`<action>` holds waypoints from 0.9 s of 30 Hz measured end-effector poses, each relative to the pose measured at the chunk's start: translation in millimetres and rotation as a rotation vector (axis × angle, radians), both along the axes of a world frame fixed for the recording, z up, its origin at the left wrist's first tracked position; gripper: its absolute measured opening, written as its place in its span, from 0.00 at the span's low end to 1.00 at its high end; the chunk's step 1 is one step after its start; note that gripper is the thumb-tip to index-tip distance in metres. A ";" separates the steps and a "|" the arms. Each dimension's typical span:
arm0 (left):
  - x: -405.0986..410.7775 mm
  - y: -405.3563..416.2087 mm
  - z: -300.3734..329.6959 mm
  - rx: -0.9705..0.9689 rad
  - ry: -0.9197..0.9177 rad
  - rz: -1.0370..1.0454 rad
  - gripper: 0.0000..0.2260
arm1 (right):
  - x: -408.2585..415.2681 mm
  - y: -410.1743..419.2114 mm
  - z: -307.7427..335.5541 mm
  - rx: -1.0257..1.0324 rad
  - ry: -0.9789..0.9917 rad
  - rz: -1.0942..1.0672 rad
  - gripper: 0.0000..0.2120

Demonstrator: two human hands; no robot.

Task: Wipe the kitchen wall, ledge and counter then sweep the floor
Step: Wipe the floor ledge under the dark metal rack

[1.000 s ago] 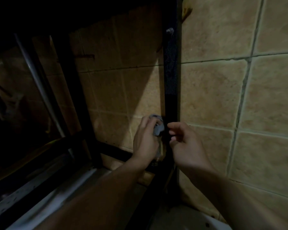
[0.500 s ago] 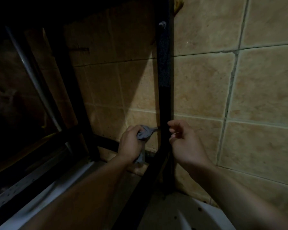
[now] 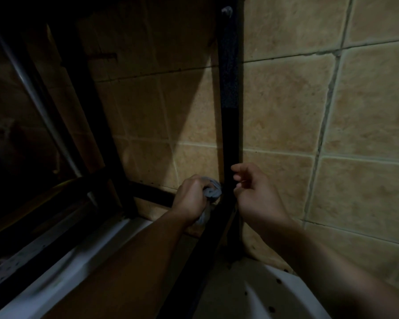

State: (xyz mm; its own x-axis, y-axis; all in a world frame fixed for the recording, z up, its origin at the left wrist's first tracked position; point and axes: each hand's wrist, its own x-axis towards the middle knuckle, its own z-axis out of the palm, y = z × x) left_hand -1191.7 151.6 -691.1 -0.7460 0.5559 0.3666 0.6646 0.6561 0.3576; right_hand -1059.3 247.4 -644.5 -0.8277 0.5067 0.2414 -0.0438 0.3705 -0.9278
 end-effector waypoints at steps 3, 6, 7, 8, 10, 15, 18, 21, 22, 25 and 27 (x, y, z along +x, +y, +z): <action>-5.6 -4.0 -1.6 -0.112 -0.072 0.069 0.17 | 0.8 -2.6 2.8 0.006 -0.004 -0.005 0.21; -9.9 -13.2 1.0 -0.079 -0.102 0.218 0.16 | 3.2 -3.0 5.8 0.004 -0.001 0.012 0.20; -11.6 -17.9 2.9 -0.043 -0.111 0.279 0.16 | 4.0 -2.8 6.0 -0.005 0.004 0.023 0.20; -14.7 -22.5 4.0 -0.007 -0.118 0.333 0.15 | 4.3 -2.6 6.2 -0.012 0.008 0.033 0.20; -22.3 -27.6 5.9 0.033 -0.129 0.420 0.12 | 3.7 -1.6 4.1 -0.018 0.005 0.040 0.20; -34.2 -15.2 7.1 0.066 -0.349 0.435 0.09 | 0.7 -1.9 -4.3 -0.006 -0.015 0.037 0.20; -29.7 -5.2 6.9 0.088 -0.391 0.490 0.07 | 4.1 0.5 -4.4 0.002 -0.016 0.033 0.20; -15.1 -0.3 6.8 0.037 -0.353 0.454 0.11 | 7.1 3.1 -3.1 -0.005 -0.004 0.020 0.21; -11.7 1.5 6.0 -0.002 -0.381 0.398 0.11 | 8.9 3.8 -2.8 -0.011 -0.005 0.020 0.21; -2.8 2.3 6.6 -0.043 -0.435 0.275 0.11 | 12.9 2.7 -3.5 -0.028 -0.026 0.027 0.22; 2.7 1.5 6.2 -0.030 -0.490 0.209 0.15 | 15.5 0.2 -4.2 -0.021 -0.038 0.029 0.22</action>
State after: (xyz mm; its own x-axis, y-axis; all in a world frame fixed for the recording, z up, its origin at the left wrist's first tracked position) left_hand -1189.0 153.0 -684.9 -0.9219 0.3817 -0.0664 0.2782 0.7715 0.5722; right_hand -1043.8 247.5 -648.7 -0.8506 0.4869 0.1986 -0.0184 0.3499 -0.9366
